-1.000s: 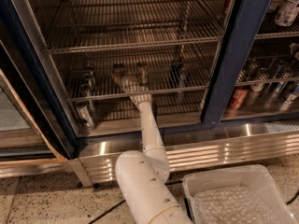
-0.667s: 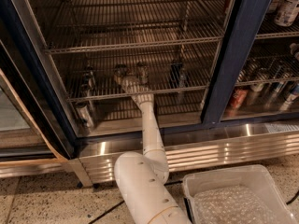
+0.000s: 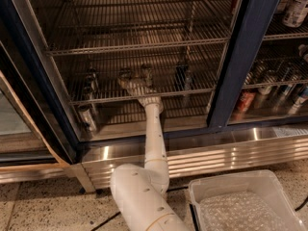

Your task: Pick 7up can from bottom shelf of fridge

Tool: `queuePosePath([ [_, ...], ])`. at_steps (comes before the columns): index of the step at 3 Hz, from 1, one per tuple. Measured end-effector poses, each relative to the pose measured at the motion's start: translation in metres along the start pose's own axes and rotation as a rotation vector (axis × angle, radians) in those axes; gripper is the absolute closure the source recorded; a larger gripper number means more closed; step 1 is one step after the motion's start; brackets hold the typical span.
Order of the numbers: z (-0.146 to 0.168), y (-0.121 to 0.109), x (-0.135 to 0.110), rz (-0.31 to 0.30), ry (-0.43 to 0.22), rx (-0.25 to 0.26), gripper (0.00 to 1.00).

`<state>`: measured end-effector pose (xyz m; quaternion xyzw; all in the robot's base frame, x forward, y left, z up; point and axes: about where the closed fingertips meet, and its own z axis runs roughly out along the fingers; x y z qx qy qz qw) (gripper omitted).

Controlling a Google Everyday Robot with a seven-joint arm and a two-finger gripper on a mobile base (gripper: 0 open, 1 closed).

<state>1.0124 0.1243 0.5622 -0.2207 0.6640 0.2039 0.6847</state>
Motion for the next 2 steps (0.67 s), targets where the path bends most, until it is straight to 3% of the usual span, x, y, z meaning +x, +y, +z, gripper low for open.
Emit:
queuePosePath([
  [1, -0.0122, -0.0179, -0.0195, -0.006, -0.028, 0.031, 1.00],
  [2, -0.0122, -0.0177, -0.0194, -0.006, -0.028, 0.031, 1.00],
])
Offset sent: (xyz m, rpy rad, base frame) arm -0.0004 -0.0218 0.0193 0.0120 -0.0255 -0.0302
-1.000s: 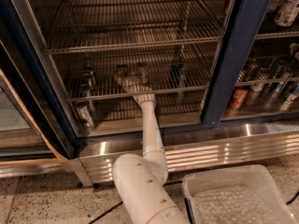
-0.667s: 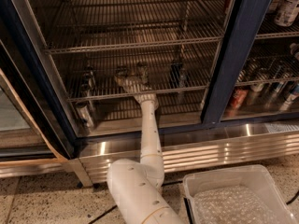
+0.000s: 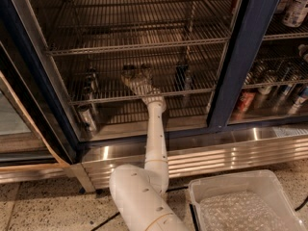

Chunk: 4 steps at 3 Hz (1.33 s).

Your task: Pick 7up can from bottom shelf of fridge

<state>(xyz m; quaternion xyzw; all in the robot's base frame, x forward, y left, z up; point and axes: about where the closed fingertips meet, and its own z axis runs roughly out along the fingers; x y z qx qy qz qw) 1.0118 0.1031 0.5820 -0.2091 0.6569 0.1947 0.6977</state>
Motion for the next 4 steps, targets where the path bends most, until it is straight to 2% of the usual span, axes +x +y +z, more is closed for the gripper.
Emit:
queuePosePath([
  [2, -0.011, 0.021, 0.004, 0.032, 0.002, -0.061, 1.00],
  [4, -0.046, 0.044, 0.007, 0.061, 0.011, -0.117, 1.00],
])
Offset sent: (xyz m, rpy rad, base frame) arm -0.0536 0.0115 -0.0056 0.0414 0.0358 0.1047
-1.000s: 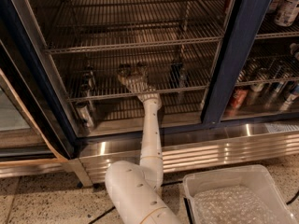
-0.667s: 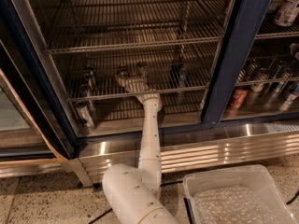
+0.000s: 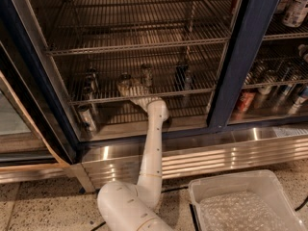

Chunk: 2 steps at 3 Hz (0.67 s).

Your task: Pick 7up can from bottom shelf of fridge

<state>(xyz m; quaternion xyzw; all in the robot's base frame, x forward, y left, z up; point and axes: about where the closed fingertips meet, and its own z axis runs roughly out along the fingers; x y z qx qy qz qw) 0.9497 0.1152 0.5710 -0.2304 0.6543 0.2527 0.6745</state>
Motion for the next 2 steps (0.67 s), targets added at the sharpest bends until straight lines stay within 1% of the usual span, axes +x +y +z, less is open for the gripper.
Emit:
queuePosePath([
  [1, -0.027, 0.015, -0.009, 0.002, -0.017, -0.011, 1.00],
  [2, -0.056, 0.037, -0.022, -0.016, -0.029, -0.031, 1.00],
])
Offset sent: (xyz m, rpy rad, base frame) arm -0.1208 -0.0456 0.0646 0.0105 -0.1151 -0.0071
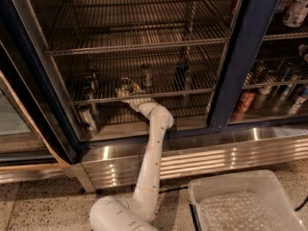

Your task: Pick 7up can from bottom shelf of fridge

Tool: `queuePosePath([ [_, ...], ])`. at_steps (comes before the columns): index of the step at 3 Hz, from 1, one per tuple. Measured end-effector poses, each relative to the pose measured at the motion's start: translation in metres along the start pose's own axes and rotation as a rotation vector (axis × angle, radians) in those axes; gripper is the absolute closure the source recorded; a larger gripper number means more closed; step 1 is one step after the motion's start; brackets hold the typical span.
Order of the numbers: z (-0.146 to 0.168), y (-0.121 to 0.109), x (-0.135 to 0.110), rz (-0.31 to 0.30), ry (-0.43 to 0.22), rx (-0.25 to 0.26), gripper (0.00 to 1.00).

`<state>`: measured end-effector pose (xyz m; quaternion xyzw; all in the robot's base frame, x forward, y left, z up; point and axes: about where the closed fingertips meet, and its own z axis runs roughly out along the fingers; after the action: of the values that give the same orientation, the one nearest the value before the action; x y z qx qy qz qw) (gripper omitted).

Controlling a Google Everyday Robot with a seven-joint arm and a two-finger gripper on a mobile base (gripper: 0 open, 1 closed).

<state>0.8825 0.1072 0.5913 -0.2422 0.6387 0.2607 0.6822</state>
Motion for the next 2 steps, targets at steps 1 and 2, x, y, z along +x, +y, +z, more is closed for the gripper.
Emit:
queuePosePath([
  [1, -0.0479, 0.0012, -0.0280, -0.038, -0.054, 0.052, 1.00],
  [2, -0.0479, 0.0012, -0.0279, -0.037, -0.054, 0.052, 1.00],
])
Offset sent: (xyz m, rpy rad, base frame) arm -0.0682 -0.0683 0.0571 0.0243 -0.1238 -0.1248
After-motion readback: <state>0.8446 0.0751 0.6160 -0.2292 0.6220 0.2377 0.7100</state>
